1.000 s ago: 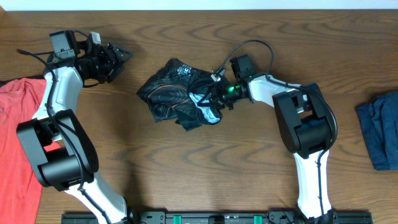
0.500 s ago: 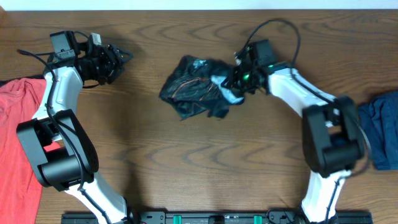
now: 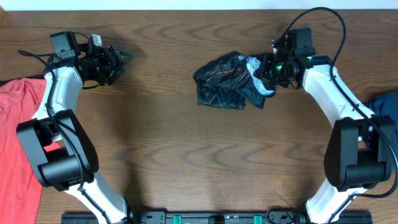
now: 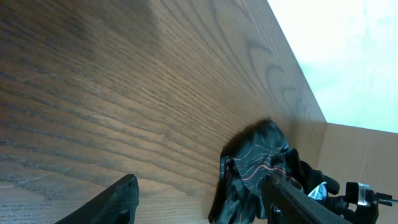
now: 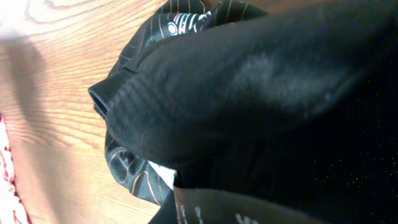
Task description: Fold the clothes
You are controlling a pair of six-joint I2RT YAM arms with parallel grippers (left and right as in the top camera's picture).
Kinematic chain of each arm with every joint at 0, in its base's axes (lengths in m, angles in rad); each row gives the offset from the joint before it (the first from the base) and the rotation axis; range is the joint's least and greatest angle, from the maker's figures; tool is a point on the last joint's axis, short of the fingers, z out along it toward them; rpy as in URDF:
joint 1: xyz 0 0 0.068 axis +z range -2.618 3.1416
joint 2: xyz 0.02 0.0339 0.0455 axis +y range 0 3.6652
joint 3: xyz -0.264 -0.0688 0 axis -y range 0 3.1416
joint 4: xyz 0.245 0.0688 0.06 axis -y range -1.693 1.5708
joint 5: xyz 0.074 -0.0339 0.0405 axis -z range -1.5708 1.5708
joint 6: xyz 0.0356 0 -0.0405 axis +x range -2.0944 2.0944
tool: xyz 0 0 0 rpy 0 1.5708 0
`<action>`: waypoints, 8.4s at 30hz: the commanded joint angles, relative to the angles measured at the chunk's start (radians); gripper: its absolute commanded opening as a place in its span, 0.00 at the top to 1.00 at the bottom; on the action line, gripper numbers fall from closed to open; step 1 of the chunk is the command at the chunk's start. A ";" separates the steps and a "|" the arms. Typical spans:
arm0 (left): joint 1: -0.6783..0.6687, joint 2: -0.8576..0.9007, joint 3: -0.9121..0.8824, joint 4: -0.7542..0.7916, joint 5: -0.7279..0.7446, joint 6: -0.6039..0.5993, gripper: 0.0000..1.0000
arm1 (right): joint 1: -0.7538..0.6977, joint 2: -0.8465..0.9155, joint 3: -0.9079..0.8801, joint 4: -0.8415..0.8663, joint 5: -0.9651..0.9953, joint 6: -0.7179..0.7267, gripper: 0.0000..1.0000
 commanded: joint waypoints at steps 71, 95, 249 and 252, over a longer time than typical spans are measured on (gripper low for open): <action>-0.145 -0.011 0.023 -0.033 -0.114 0.073 0.34 | 0.348 -0.048 0.077 -0.186 0.301 0.454 0.52; -0.158 -0.010 0.021 -0.033 -0.115 0.094 0.34 | 0.407 -0.273 0.080 -0.264 0.475 0.430 0.01; -0.171 0.356 0.006 0.105 -0.068 -0.164 0.02 | 0.200 0.129 0.258 0.241 0.212 0.092 0.99; -0.171 0.356 0.006 0.099 -0.068 -0.164 0.02 | 0.156 0.060 0.267 0.192 0.220 0.076 0.99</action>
